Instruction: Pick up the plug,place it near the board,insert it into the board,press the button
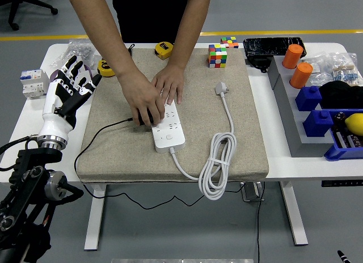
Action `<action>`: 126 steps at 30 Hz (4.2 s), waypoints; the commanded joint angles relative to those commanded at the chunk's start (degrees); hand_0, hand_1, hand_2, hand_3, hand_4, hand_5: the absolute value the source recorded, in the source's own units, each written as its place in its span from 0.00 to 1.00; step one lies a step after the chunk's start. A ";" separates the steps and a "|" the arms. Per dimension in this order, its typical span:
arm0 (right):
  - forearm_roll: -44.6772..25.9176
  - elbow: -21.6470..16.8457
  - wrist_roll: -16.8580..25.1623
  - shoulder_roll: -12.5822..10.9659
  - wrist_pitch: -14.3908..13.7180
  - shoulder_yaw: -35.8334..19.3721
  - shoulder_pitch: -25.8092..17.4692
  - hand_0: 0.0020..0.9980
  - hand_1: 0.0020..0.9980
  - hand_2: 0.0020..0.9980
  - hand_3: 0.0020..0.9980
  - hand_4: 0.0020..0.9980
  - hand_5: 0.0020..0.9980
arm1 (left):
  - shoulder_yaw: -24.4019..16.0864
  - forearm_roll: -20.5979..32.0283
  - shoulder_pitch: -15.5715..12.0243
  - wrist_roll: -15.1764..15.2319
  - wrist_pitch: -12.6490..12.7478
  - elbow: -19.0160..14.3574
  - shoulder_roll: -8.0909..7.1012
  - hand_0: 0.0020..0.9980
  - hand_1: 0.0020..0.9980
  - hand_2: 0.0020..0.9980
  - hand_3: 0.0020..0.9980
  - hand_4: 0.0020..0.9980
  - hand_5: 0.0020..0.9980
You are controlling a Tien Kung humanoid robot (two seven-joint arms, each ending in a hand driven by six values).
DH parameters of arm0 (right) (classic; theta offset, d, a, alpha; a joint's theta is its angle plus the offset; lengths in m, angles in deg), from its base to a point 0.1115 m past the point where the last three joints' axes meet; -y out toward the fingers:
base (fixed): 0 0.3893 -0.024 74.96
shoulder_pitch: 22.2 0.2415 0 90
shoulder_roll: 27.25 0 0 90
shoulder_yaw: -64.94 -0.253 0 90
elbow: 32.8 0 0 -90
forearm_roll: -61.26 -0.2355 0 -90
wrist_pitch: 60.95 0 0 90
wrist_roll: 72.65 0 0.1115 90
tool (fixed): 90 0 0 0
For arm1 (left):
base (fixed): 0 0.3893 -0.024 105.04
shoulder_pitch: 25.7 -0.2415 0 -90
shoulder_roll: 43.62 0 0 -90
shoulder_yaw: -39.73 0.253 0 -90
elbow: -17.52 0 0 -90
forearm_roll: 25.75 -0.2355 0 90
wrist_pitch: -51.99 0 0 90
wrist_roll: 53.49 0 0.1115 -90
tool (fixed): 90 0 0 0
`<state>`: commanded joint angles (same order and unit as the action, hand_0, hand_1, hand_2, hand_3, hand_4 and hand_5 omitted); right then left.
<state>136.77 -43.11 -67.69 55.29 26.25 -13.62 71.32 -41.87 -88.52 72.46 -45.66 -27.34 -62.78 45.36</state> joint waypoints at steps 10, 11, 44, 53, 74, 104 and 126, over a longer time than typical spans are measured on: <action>0.19 0.00 -0.13 0.10 -0.06 -0.06 0.10 0.95 0.85 0.78 0.79 1.00 1.00 | -0.20 0.40 0.05 0.85 0.59 0.16 0.02 0.93 0.95 0.94 0.93 0.97 0.22; 0.07 0.00 -0.09 0.09 -0.04 0.02 0.11 0.95 0.85 0.78 0.79 1.00 1.00 | -0.20 0.41 0.03 0.85 0.59 0.19 0.00 0.93 0.95 0.94 0.93 0.97 0.22; -1.41 0.00 0.05 -0.23 0.12 1.88 0.09 0.96 0.85 0.78 0.79 1.00 1.00 | 10.09 -27.70 11.23 -7.31 0.58 10.98 -2.78 0.93 0.94 0.91 0.90 0.95 0.18; -0.16 0.00 -0.38 -0.03 0.02 0.35 -0.26 0.96 0.85 0.78 0.79 1.00 1.00 | 18.92 -32.27 18.07 -8.71 -2.44 20.87 -1.20 1.00 0.96 0.90 0.86 1.00 0.23; -0.77 0.00 -0.32 0.08 0.07 0.84 0.18 0.96 0.85 0.78 0.79 1.00 1.00 | 22.58 -33.42 21.97 -9.24 -1.09 32.03 1.02 0.89 0.83 0.76 0.74 1.00 0.26; -0.39 0.00 -0.39 -0.09 0.09 0.97 -0.02 0.96 0.85 0.78 0.79 1.00 1.00 | 22.32 -59.90 23.15 -13.21 2.30 33.03 1.02 0.71 0.63 0.56 0.55 0.84 0.27; -0.43 0.00 -0.36 -0.07 0.02 0.70 0.20 0.96 0.85 0.78 0.79 1.00 1.00 | 22.44 -63.32 23.42 -14.94 1.24 32.18 1.02 0.47 0.30 0.27 0.21 0.59 0.28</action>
<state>136.34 -43.11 -68.04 55.22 26.28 -12.92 71.52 -19.43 -151.84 95.89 -60.60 -26.09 -30.61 46.38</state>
